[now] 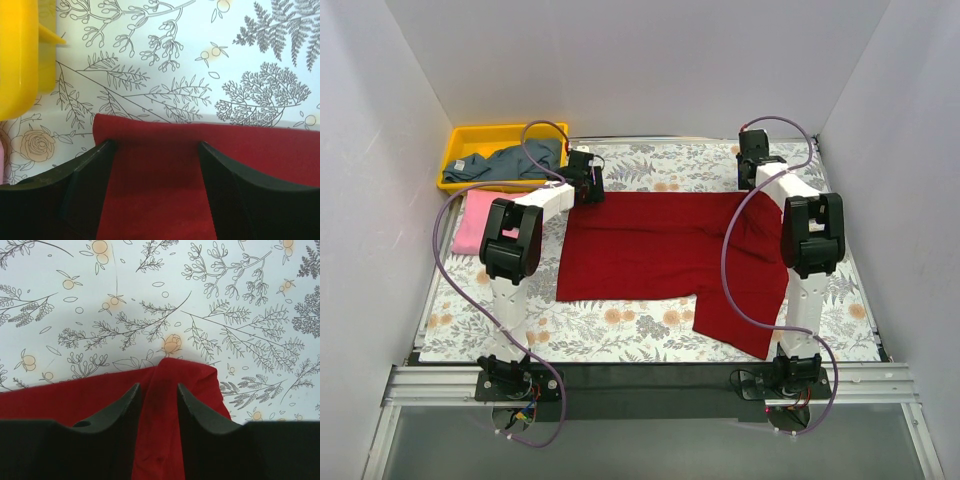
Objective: Fold and stack the t-shirts
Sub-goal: Fold the tshirt
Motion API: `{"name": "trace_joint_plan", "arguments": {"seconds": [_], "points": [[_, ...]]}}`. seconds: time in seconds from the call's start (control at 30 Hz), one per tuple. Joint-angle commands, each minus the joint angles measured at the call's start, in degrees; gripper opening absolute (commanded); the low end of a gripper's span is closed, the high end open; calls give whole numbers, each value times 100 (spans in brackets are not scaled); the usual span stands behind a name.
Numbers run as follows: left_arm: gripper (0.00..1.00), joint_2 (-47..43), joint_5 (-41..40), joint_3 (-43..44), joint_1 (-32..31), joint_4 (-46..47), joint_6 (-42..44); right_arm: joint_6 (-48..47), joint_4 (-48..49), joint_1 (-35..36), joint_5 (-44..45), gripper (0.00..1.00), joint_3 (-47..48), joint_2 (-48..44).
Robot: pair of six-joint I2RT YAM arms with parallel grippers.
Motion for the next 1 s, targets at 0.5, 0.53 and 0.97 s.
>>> {"name": "trace_joint_plan", "arguments": {"seconds": [0.5,0.53,0.97], "points": [[61,116,16,-325,62,-37,-379,-233,-94,34,700,24,568,490],[61,124,16,-343,62,-63,-396,-389,-112,34,736,24,594,508],[56,107,25,-448,168,-239,-616,-304,-147,-422,676,1,489,157]]}}
